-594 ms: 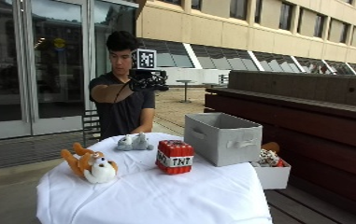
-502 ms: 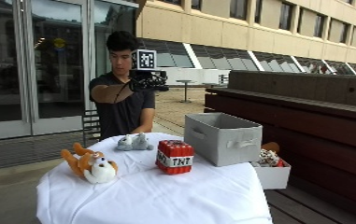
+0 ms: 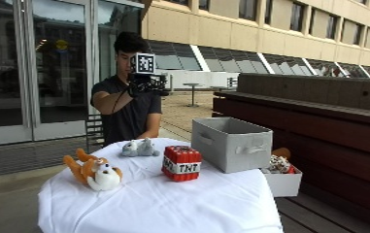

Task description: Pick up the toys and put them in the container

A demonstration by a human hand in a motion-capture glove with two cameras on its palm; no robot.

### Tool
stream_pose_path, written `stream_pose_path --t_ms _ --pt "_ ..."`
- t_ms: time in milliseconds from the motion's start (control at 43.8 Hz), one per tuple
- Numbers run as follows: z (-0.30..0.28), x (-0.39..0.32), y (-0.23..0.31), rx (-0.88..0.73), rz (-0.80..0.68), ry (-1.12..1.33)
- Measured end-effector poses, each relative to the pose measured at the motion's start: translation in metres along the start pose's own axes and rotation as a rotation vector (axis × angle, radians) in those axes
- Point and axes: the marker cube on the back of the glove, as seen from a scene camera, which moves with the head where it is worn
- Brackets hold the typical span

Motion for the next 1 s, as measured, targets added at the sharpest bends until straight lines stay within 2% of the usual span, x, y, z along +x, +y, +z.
stream_pose_path --t_ms 251,411,548,639,868,1005 --pt "0.038 0.004 0.072 -0.136 0.287 0.021" --pt "0.131 0.030 0.093 -0.028 -0.004 0.001" --pt "0.196 0.032 0.111 -0.155 0.001 -0.054" --pt "0.226 0.030 0.122 -0.177 0.001 -0.112" --pt "0.237 0.017 0.153 -0.192 -0.038 -0.089" --pt "0.224 0.010 0.161 -0.178 -0.065 -0.074"
